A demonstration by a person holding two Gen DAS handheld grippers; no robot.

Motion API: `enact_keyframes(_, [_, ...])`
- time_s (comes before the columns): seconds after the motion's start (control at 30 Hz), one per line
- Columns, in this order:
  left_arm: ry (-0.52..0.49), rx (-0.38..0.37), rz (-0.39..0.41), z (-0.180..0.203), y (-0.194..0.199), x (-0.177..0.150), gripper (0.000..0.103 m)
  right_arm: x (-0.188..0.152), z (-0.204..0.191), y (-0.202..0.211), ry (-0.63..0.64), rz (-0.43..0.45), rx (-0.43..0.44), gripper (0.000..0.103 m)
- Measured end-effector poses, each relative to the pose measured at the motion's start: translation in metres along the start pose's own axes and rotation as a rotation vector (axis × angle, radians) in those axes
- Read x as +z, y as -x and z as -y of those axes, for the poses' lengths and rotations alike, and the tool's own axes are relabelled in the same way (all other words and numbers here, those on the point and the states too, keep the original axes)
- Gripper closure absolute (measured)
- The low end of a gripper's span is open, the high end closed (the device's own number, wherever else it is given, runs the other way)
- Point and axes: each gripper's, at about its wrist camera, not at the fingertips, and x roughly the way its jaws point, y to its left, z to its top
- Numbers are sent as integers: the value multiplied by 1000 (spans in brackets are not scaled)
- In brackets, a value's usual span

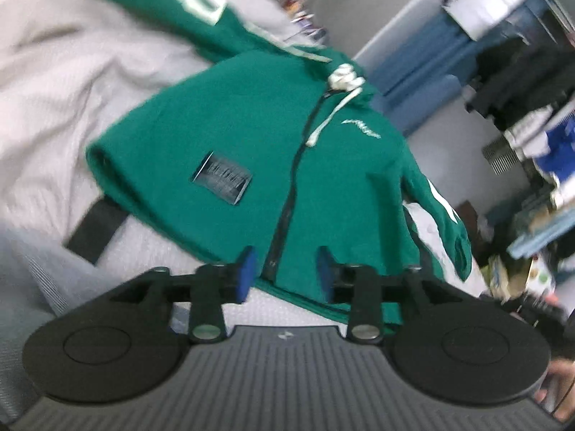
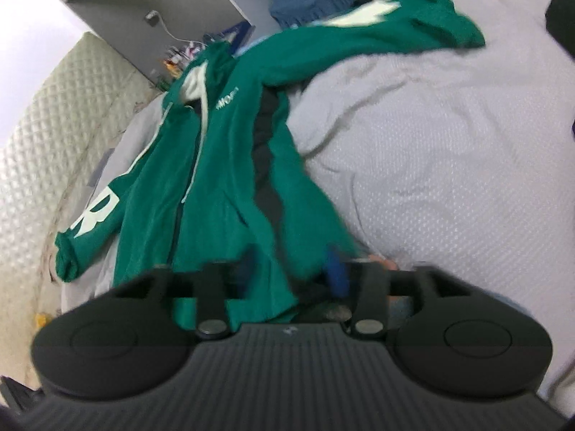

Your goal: Fold large clothes

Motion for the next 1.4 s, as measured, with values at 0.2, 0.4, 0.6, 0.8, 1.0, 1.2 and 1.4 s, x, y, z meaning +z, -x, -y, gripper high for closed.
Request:
enact_keyframes(0.2, [-216, 71, 75, 34, 0, 18, 47, -2, -35, 8, 165, 102, 52, 37])
enact_keyframes(0.4, [-383, 120, 137, 76, -26, 52, 46, -2, -93, -31, 262, 75, 159, 38])
enact_keyframes(0.6, [-456, 100, 140, 101, -73, 88, 45, 6, -127, -72, 272, 73, 188, 38])
enact_keyframes(0.8, [-453, 133, 115, 90, -141, 106, 43, 11, -132, -115, 301, 92, 144, 41])
enact_keyframes(1.0, [-441, 164, 73, 62, -190, 102, 43, 10, -121, -165, 345, 75, 79, 50])
enact_keyframes(1.2, [-421, 156, 39, 42, -215, 106, 42, 11, -129, -194, 408, 76, 66, 50])
enact_keyframes(1.4, [-435, 184, 20, 27, -242, 105, 41, 10, -127, -223, 461, 45, 7, 50])
